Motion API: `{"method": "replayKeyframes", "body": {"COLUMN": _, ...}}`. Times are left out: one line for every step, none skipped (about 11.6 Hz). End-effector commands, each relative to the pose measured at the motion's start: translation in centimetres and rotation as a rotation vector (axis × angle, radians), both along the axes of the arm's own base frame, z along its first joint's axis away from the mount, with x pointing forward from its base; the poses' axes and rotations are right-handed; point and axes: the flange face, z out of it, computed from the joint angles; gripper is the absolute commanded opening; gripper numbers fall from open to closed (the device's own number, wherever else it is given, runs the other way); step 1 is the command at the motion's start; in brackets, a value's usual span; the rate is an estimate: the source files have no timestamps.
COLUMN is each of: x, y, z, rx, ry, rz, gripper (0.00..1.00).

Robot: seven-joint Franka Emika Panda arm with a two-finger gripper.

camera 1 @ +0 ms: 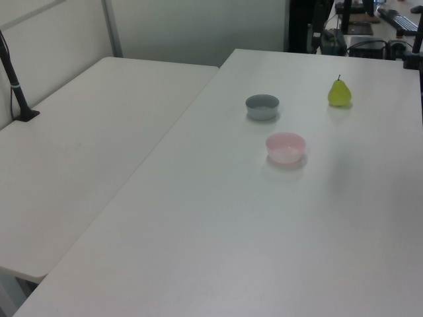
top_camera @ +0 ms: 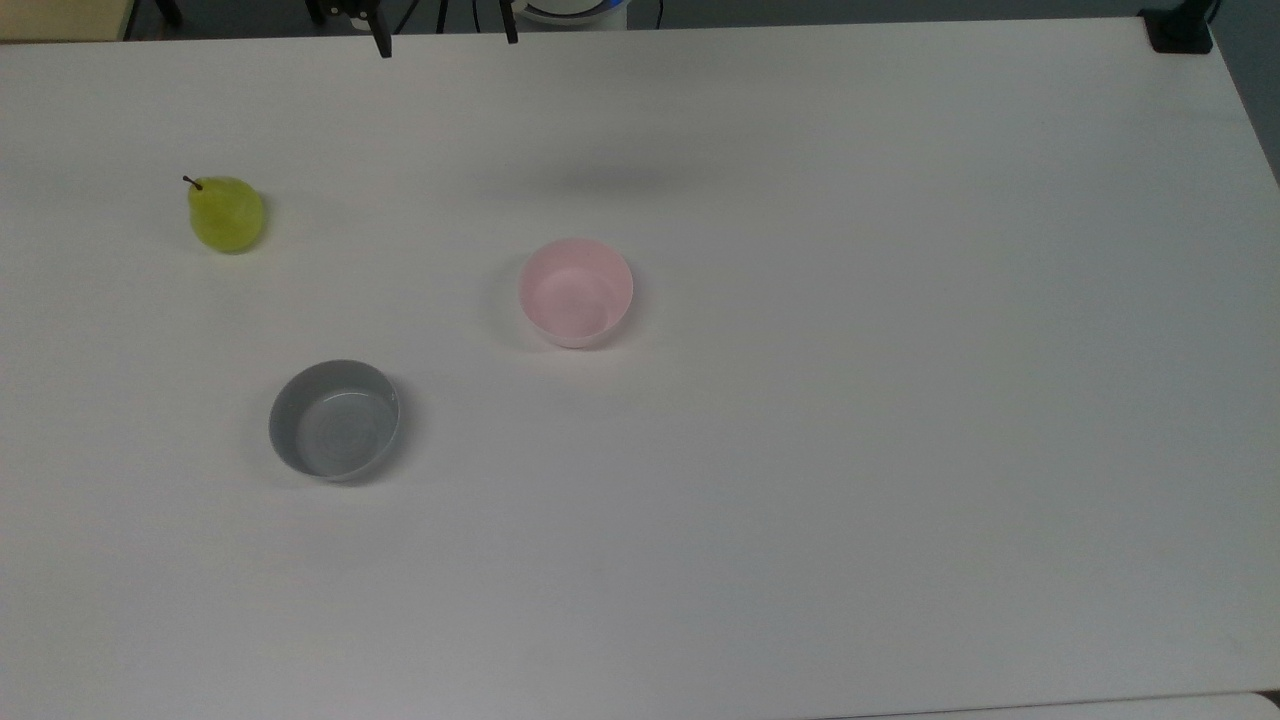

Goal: Place the pear in the bowl

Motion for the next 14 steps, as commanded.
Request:
{"method": "replayKeyframes", "body": {"x": -1.0, "y": 0.0, "z": 0.2, "rx": 0.019, "ry": 0.008, "rz": 0.001, "gripper": 1.00}}
{"method": "replayKeyframes", "body": {"x": -1.1, "y": -0.8, "z": 0.3, "rx": 0.018, "ry": 0.016, "rz": -0.008, "gripper": 1.00}}
{"method": "replayKeyframes", "body": {"x": -1.2, "y": -1.1, "z": 0.4, "rx": 0.006, "ry": 0.014, "rz": 0.004, "gripper": 1.00}}
{"method": "replayKeyframes", "body": {"x": -1.2, "y": -1.3, "z": 0.4, "rx": 0.001, "ry": 0.011, "rz": 0.069, "gripper": 1.00}}
{"method": "replayKeyframes", "body": {"x": -1.4, "y": -1.9, "z": 0.5, "rx": -0.003, "ry": 0.008, "rz": 0.147, "gripper": 1.00}}
{"method": "replayKeyframes", "body": {"x": -1.6, "y": -2.7, "z": 0.4, "rx": -0.005, "ry": 0.017, "rz": 0.199, "gripper": 1.00}}
{"method": "replayKeyframes", "body": {"x": -1.8, "y": -3.5, "z": 0.5, "rx": -0.016, "ry": 0.019, "rz": 0.251, "gripper": 1.00}}
{"method": "replayKeyframes", "body": {"x": -2.2, "y": -4.4, "z": 0.4, "rx": -0.041, "ry": 0.041, "rz": 0.304, "gripper": 1.00}}
{"method": "replayKeyframes", "body": {"x": -2.8, "y": -5.3, "z": 0.0, "rx": -0.049, "ry": 0.081, "rz": 0.329, "gripper": 1.00}}
{"method": "replayKeyframes", "body": {"x": -3.2, "y": -6.6, "z": -0.2, "rx": -0.045, "ry": 0.100, "rz": 0.314, "gripper": 1.00}}
{"method": "replayKeyframes", "body": {"x": -3.6, "y": -8.2, "z": -0.6, "rx": -0.041, "ry": 0.108, "rz": 0.284, "gripper": 1.00}}
{"method": "replayKeyframes", "body": {"x": -3.8, "y": -9.7, "z": -1.4, "rx": -0.036, "ry": 0.116, "rz": 0.258, "gripper": 1.00}}
{"method": "replayKeyframes", "body": {"x": -3.9, "y": -11.4, "z": -1.9, "rx": -0.043, "ry": 0.094, "rz": 0.230, "gripper": 1.00}}
{"method": "replayKeyframes", "body": {"x": -4.0, "y": -12.9, "z": -3.3, "rx": -0.045, "ry": 0.085, "rz": 0.226, "gripper": 1.00}}
